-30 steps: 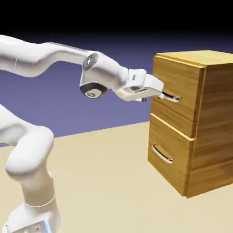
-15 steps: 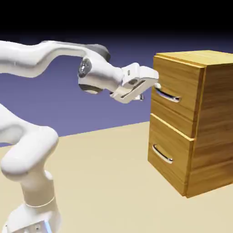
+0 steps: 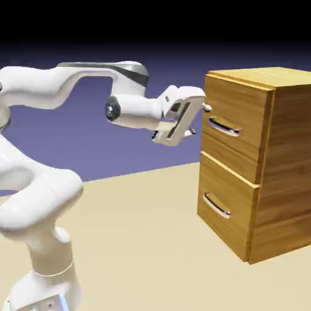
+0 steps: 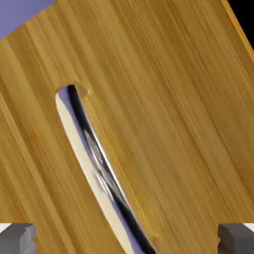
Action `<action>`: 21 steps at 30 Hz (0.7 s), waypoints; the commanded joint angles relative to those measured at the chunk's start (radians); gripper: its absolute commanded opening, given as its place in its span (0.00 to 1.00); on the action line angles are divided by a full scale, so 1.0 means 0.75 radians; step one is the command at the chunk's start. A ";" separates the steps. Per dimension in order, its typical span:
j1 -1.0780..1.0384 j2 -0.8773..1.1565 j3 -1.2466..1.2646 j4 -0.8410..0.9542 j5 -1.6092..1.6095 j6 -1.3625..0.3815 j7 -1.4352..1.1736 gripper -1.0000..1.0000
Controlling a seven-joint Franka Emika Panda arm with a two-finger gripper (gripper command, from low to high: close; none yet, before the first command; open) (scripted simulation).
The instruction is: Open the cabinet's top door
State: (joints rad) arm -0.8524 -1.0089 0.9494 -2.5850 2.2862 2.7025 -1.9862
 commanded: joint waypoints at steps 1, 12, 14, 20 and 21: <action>-0.018 -0.009 0.020 0.005 0.049 -0.007 -0.058 0.50; -0.221 -0.112 0.242 0.057 0.583 -0.085 -0.696 0.50; -0.257 -0.131 0.283 0.067 0.681 -0.100 -0.812 0.50; -0.392 -0.127 0.376 0.157 0.797 -0.123 -0.940 0.50; -0.442 -0.115 0.403 0.199 0.804 -0.127 -0.942 0.50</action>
State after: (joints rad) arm -1.1841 -1.0950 1.2514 -2.4357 2.8890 2.6073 -2.6930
